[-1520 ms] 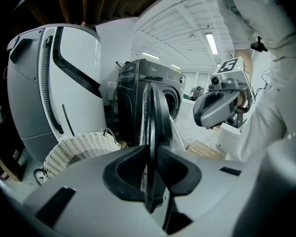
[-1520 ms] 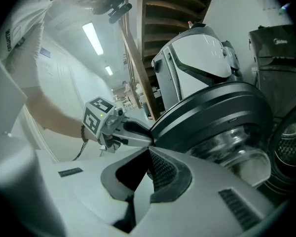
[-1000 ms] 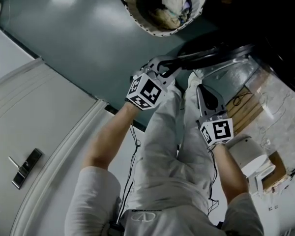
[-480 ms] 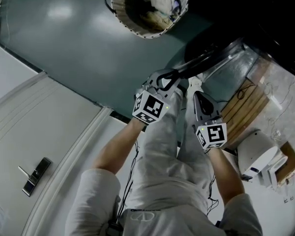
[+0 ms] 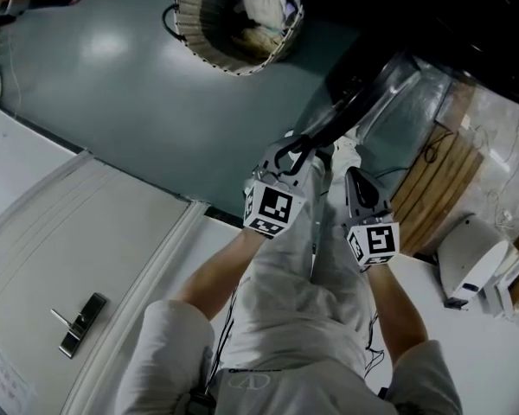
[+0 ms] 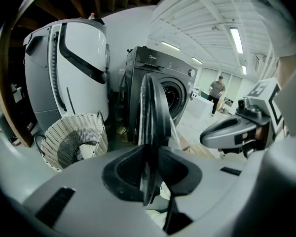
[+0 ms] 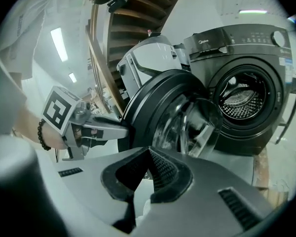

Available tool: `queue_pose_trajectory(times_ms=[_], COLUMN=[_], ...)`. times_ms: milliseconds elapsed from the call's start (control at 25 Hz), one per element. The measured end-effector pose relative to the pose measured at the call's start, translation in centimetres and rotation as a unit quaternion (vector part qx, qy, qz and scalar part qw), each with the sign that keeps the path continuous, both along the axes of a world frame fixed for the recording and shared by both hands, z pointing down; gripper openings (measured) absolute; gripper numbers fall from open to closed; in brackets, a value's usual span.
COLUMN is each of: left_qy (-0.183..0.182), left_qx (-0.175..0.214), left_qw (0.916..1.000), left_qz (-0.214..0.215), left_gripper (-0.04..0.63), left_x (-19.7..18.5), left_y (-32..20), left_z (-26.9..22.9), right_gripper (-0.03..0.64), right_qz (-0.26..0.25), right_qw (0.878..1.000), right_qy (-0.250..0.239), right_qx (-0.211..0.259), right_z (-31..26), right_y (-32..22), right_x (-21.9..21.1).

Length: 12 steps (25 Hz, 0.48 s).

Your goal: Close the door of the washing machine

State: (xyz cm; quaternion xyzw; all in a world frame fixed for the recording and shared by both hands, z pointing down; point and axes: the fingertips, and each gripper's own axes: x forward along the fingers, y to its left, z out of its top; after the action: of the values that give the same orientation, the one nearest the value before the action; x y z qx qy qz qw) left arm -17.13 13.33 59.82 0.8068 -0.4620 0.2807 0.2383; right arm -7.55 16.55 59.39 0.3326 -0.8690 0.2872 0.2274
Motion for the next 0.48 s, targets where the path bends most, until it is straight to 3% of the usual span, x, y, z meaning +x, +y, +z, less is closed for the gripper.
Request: queue_pose_trajectory(times_ms=[480], left_qy=[0.025], left_qx=[-0.034], left_qw=[0.9989], left_qz=[-0.020], left_gripper=[0.089], left_x=[6.2], left_y=[1.8], left_z=[0.2], right_gripper=[0.012], right_qz=[0.021], right_qw=[0.999], right_qy=[0.036], right_qx=[0.015], right_z=[1.6], right_y=[2.7], right_x=[3.6])
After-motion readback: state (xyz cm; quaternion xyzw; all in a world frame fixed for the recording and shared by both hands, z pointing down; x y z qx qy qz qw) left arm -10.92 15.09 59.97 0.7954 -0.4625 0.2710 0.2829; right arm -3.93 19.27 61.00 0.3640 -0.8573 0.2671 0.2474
